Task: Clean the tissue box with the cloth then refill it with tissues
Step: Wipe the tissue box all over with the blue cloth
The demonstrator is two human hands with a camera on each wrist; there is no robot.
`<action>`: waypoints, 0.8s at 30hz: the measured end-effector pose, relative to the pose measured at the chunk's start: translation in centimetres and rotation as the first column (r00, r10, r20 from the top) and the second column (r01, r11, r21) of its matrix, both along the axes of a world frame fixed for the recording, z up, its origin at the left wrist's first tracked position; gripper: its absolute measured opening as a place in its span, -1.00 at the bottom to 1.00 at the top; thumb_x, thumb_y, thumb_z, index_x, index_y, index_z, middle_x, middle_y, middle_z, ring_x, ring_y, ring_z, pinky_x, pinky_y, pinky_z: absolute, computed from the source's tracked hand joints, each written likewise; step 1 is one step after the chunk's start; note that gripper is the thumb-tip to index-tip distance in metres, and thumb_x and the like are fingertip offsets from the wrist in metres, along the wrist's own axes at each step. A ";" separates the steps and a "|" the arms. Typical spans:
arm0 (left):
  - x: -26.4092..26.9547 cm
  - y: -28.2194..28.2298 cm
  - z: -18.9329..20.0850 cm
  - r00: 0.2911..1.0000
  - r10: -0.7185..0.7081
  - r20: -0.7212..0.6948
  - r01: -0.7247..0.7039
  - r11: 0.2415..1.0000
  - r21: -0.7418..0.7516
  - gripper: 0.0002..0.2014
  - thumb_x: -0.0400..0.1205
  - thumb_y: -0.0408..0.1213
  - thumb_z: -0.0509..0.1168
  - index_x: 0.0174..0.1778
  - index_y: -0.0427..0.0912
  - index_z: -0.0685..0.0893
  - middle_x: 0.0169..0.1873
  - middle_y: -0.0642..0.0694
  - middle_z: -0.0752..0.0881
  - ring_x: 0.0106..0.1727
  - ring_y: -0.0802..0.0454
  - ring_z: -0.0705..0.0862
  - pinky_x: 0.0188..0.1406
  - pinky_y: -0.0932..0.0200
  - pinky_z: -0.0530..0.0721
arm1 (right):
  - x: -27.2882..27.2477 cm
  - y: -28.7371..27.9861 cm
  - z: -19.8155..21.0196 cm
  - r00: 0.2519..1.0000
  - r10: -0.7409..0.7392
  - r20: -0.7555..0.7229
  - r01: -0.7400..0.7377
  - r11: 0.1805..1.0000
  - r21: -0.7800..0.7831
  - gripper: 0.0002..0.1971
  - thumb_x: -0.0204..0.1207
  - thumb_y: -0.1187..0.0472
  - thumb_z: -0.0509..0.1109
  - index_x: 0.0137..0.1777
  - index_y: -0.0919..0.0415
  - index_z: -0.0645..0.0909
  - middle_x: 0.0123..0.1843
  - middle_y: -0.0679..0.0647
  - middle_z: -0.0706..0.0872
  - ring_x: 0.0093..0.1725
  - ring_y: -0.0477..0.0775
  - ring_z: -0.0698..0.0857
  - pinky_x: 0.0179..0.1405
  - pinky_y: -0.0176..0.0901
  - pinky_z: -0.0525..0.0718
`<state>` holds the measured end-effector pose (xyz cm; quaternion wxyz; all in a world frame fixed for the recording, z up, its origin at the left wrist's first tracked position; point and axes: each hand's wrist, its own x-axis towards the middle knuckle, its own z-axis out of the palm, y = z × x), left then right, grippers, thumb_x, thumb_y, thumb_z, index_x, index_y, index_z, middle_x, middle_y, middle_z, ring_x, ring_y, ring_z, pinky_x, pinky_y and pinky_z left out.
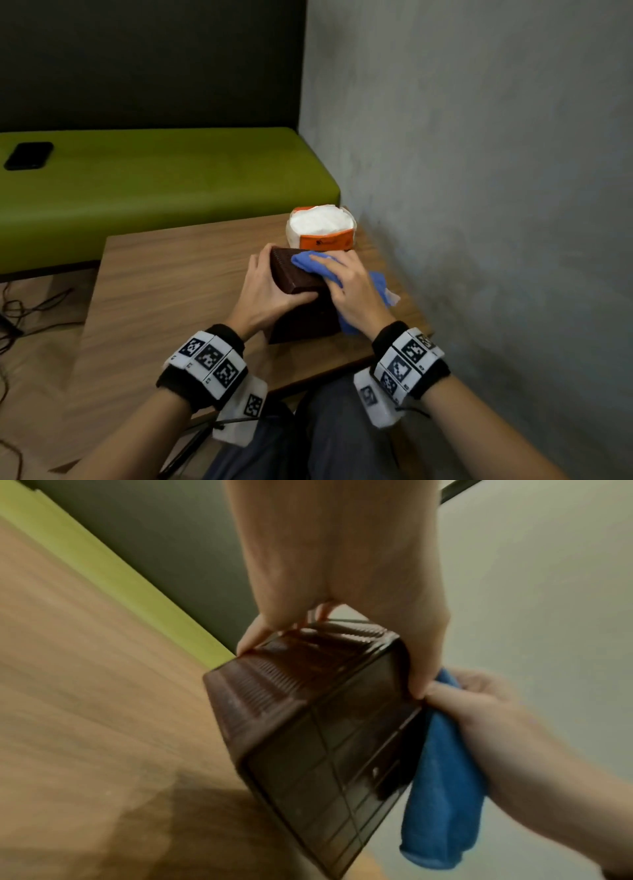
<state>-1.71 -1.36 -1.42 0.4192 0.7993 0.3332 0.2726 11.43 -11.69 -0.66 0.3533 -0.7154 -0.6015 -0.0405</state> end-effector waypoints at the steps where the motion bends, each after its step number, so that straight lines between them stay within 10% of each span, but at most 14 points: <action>1: 0.0 0.2 -0.1 0.998 0.046 -0.032 -0.049 0.993 -0.111 0.09 0.12 0.17 0.53 0.53 -0.14 0.24 0.32 -0.14 0.45 0.35 -0.02 0.45 0.32 0.24 0.41 | 0.8 0.1 0.1 0.998 -0.057 0.024 0.057 0.998 0.018 -0.56 0.47 0.32 0.09 0.31 0.25 0.57 0.15 0.29 0.68 0.13 0.21 0.53 0.21 -0.08 0.44; 3: 0.3 0.8 0.0 0.994 0.087 -0.069 -0.108 0.897 -0.429 0.03 0.22 0.17 0.50 0.57 -0.08 0.22 0.45 -0.15 0.45 0.38 -0.11 0.50 0.30 -0.02 0.55 | 1.7 0.5 0.5 0.984 -0.178 0.020 0.176 0.982 0.063 -0.57 0.48 0.35 0.11 0.33 0.27 0.55 0.18 0.29 0.66 0.14 0.17 0.48 0.18 -0.13 0.39; 5: 0.6 1.1 0.1 0.996 0.059 -0.065 -0.087 0.773 -0.628 -0.28 0.38 0.11 0.42 0.44 -0.06 0.43 0.35 -0.14 0.59 0.05 -0.04 0.65 -0.17 0.05 0.65 | 1.3 1.1 0.4 0.976 -0.219 0.002 0.219 0.975 0.044 -0.59 0.50 0.39 0.16 0.34 0.28 0.54 0.22 0.28 0.65 0.15 0.26 0.51 0.19 -0.09 0.40; 9: 1.1 1.8 -1.1 0.994 0.098 -0.048 -0.105 0.736 -0.669 -0.54 0.51 0.05 0.33 0.26 -0.09 0.55 0.10 -0.14 0.67 -0.16 0.02 0.65 -0.44 0.18 0.53 | 0.1 1.6 -1.6 0.971 -0.239 0.019 0.239 0.965 -0.106 -0.61 0.55 0.43 0.20 0.38 0.26 0.51 0.27 0.26 0.63 0.18 0.33 0.53 0.24 0.15 0.55; 16: 1.6 2.5 -3.6 0.986 0.151 -0.067 -0.163 0.956 -0.244 -0.66 0.59 -0.08 0.27 0.10 -0.30 0.56 0.14 -0.31 0.63 0.21 -0.24 0.59 0.23 -0.13 0.56 | -0.8 3.4 -2.5 0.961 -0.274 -0.024 0.262 0.939 -0.222 -0.59 0.59 0.39 0.18 0.44 0.23 0.44 0.35 0.24 0.56 0.26 0.28 0.48 0.34 0.11 0.47; 24: -2.6 2.6 -3.4 0.914 -0.362 -0.181 0.354 0.932 -0.073 0.50 -0.14 0.49 0.38 0.63 -0.07 -0.21 0.60 0.09 -0.06 0.53 0.29 -0.05 0.50 0.28 0.02 | 0.0 3.7 -2.7 0.953 -0.298 -0.049 0.281 0.935 -0.216 -0.59 0.60 0.39 0.17 0.45 0.24 0.42 0.37 0.22 0.54 0.30 0.25 0.45 0.33 0.04 0.46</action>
